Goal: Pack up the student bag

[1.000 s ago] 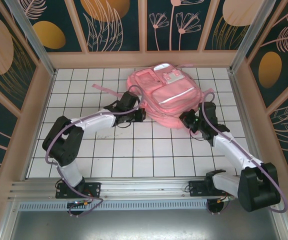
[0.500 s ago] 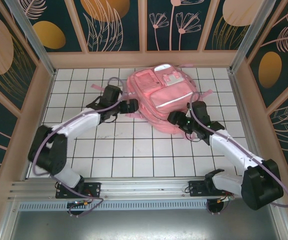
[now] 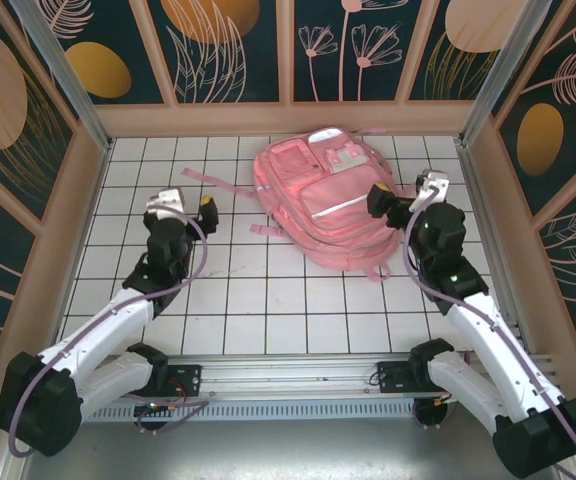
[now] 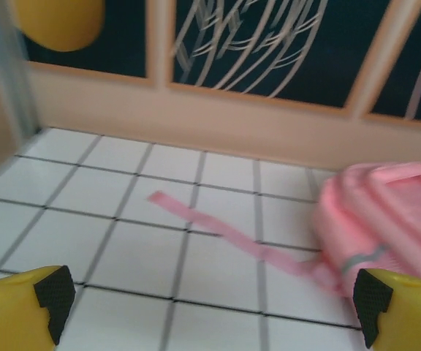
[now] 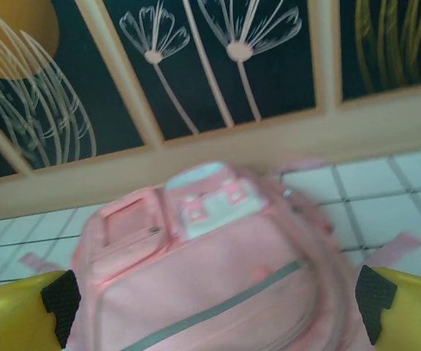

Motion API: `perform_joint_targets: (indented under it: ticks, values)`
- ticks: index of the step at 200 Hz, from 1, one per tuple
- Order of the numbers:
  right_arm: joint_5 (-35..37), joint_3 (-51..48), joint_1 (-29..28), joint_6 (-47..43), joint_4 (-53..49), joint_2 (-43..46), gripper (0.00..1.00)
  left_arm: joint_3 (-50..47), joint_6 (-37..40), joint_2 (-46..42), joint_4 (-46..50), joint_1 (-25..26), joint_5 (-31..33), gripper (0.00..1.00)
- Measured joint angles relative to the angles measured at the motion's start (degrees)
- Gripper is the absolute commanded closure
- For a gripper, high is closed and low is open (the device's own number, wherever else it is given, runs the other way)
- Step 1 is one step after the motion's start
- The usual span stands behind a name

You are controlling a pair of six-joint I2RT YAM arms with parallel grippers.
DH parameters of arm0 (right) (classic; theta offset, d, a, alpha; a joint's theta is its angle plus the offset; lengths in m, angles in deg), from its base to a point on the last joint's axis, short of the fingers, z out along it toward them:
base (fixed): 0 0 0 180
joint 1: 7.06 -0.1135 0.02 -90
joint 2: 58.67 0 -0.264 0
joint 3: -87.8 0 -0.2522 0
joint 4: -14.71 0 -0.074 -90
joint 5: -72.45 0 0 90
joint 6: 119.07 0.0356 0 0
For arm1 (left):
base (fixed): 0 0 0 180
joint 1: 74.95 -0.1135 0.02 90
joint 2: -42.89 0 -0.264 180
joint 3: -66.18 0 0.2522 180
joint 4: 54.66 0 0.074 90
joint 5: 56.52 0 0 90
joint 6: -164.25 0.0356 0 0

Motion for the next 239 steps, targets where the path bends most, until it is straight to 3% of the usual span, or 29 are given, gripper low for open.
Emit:
perform_joint_targets:
  ticks: [35, 56, 84, 116, 151, 178, 196, 239]
  values:
    - [1.5, -15.8, 11.1, -9.3, 19.6, -0.9, 0.01, -9.0, 6.1, 4.2, -10.3, -8.5, 2.9, 0.01]
    - [2.9, -22.4, 19.7, -8.4, 27.5, -6.9, 0.01, -11.6, 5.3, 7.9, -14.3, -11.9, 5.2, 0.01]
    - [-0.4, -24.6, 26.1, -5.2, 33.7, -15.6, 0.01, -15.9, 2.8, 10.4, -20.8, -13.5, 8.4, 0.01]
    - [-4.6, -25.7, 27.1, -1.4, 42.6, -24.5, 0.01, -19.5, 2.2, 13.1, -31.7, -16.3, 6.7, 0.01]
    - [-10.7, -28.3, 26.2, -1.6, 50.4, -31.7, 0.01, -14.2, 6.5, 22.1, -36.1, -18.0, -1.4, 0.01]
    - [-14.8, -31.6, 26.2, -3.0, 68.3, -40.6, 0.01, -17.0, 6.9, 28.7, -48.7, -22.3, -7.8, 0.01]
    - [-16.5, -31.6, 26.8, -3.9, 67.5, -42.8, 0.01, -17.1, 7.2, 29.7, -48.1, -25.3, -12.5, 0.01]
    - [-15.1, -26.8, 23.3, -6.6, 65.8, -42.8, 0.01, -15.5, 7.8, 29.7, -48.9, -25.3, -19.5, 0.01]
